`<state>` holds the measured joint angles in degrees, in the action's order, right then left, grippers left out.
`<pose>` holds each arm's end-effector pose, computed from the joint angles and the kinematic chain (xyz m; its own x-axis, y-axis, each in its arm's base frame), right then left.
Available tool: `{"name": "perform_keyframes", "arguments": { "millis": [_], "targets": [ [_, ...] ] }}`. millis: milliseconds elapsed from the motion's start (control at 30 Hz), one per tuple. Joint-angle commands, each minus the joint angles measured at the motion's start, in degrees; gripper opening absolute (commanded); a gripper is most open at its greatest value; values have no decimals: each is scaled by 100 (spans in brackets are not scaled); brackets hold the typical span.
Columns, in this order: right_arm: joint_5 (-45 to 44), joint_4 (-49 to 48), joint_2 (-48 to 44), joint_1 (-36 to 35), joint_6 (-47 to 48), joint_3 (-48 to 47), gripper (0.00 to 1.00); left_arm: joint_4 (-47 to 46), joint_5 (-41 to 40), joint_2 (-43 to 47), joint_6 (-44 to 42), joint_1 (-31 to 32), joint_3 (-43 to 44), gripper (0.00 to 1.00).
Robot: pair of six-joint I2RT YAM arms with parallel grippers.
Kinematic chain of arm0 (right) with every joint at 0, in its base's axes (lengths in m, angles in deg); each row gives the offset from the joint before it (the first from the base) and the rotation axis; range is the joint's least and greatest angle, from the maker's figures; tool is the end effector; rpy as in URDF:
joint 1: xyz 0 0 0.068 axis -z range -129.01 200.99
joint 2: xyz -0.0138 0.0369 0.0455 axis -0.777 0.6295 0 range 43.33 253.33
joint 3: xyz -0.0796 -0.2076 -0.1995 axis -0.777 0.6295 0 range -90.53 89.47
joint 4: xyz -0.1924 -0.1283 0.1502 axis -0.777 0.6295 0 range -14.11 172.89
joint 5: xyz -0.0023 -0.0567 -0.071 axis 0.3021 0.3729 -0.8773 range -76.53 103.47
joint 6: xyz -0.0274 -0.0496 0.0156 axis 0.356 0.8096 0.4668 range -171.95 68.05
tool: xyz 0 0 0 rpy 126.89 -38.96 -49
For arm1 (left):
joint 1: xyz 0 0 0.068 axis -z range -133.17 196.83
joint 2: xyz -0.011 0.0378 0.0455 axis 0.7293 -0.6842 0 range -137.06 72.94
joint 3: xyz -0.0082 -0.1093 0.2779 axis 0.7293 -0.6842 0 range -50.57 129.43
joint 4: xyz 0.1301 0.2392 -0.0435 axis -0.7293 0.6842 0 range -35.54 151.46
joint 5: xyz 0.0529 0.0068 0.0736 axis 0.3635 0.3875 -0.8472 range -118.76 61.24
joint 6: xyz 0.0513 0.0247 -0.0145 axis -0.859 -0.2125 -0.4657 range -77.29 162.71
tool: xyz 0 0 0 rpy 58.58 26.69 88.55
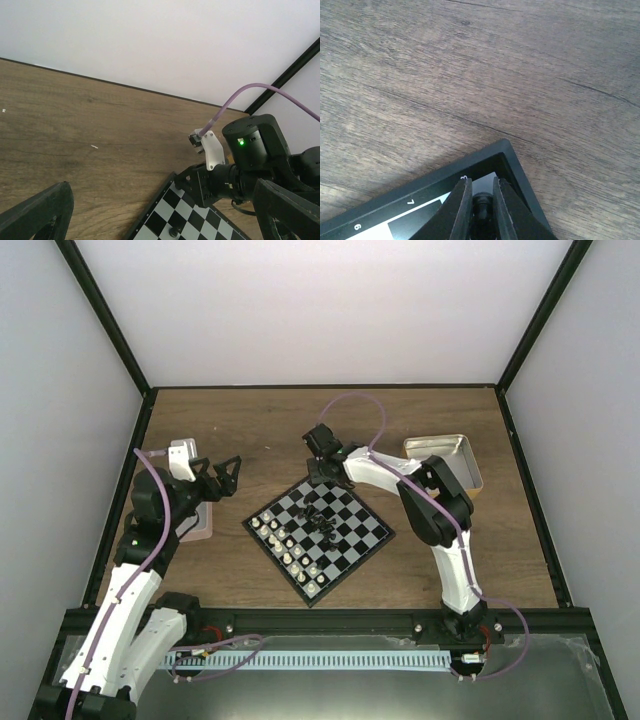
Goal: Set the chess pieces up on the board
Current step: Place the chess piece on the chessboard.
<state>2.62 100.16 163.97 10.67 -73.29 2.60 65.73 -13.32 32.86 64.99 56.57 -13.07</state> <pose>0.3705 0.3038 0.1705 -0.8062 -0.2154 -0.5511 -0.2857 0.9573 0.0438 0.1674 -0.0404 0.3214 -0.3767 -0.3062 -0.8743 0.2972 0.8540 -0.4271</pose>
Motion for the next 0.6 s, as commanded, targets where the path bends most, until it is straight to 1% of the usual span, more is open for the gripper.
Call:
{"name": "perform_keyframes", "arguments": {
  "millis": [0,233,300,400,567],
  "targets": [
    [-91,32,-149,-38,110,115,13,-36,-32,50,-51,-25,85,100],
    [-62,127,-163,-37,46,120,12,-37,-32,44,-50,-25,87,100],
    [-38,152,-168,-38,48,110,14,-37,-32,46,-52,-20,87,100],
    [30,197,-270,-38,44,50,20,-37,-29,52,-51,-24,89,100],
    [-48,475,-654,-46,-215,-137,36,-30,-24,55,-49,-25,89,100]
  ]
}}
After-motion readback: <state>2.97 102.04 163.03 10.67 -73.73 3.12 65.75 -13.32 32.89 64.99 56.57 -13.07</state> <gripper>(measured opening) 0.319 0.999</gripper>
